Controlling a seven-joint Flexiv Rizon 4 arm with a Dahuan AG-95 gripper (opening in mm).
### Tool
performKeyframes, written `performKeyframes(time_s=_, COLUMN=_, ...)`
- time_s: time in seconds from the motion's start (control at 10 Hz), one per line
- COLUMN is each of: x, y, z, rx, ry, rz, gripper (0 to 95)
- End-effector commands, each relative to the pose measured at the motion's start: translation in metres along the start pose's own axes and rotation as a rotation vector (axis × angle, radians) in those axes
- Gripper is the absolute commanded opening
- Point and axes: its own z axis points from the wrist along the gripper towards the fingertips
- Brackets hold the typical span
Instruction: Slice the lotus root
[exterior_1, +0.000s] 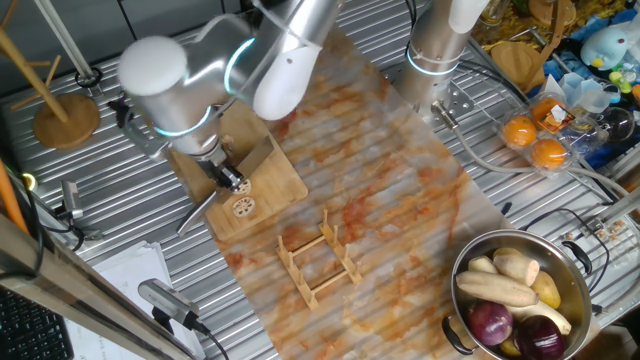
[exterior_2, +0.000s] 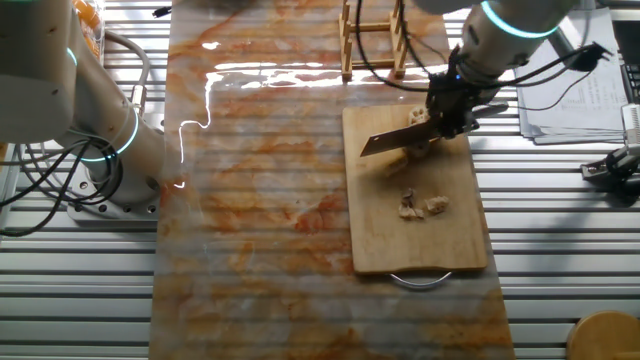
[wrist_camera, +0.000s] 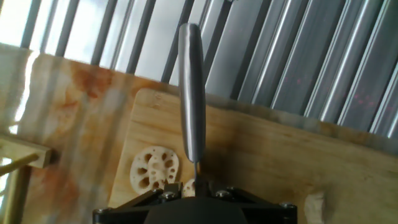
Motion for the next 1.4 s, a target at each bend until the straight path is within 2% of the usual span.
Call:
performKeyframes(time_s=0.1, x=0.006, y=0.000, z=0.001, rx=0.013, ry=0.062, rz=-0.006, gripper=19.0)
performKeyframes(time_s=0.3, x=0.013, y=-0.001, z=0.006, rx=0.024, ry=0.090, rz=-0.020, gripper=19.0)
performKeyframes(time_s=0.5, x=0.022, y=-0.001, z=0.011, rx=0.030, ry=0.092, rz=-0.027, gripper=19.0)
performKeyframes(time_s=0.7, x=0.026, y=-0.002, z=0.013, rx=0.036, ry=0.099, rz=-0.027, gripper=19.0)
performKeyframes(time_s=0.8, x=0.026, y=-0.002, z=0.015, rx=0.041, ry=0.106, rz=-0.025, gripper=0.0)
performKeyframes(time_s=1.1, x=0.031, y=-0.003, z=0.021, rx=0.033, ry=0.121, rz=-0.031, gripper=0.0)
performKeyframes(time_s=1.3, x=0.040, y=-0.002, z=0.031, rx=0.014, ry=0.145, rz=-0.044, gripper=0.0)
performKeyframes(time_s=1.4, x=0.041, y=-0.002, z=0.031, rx=0.016, ry=0.171, rz=-0.061, gripper=0.0)
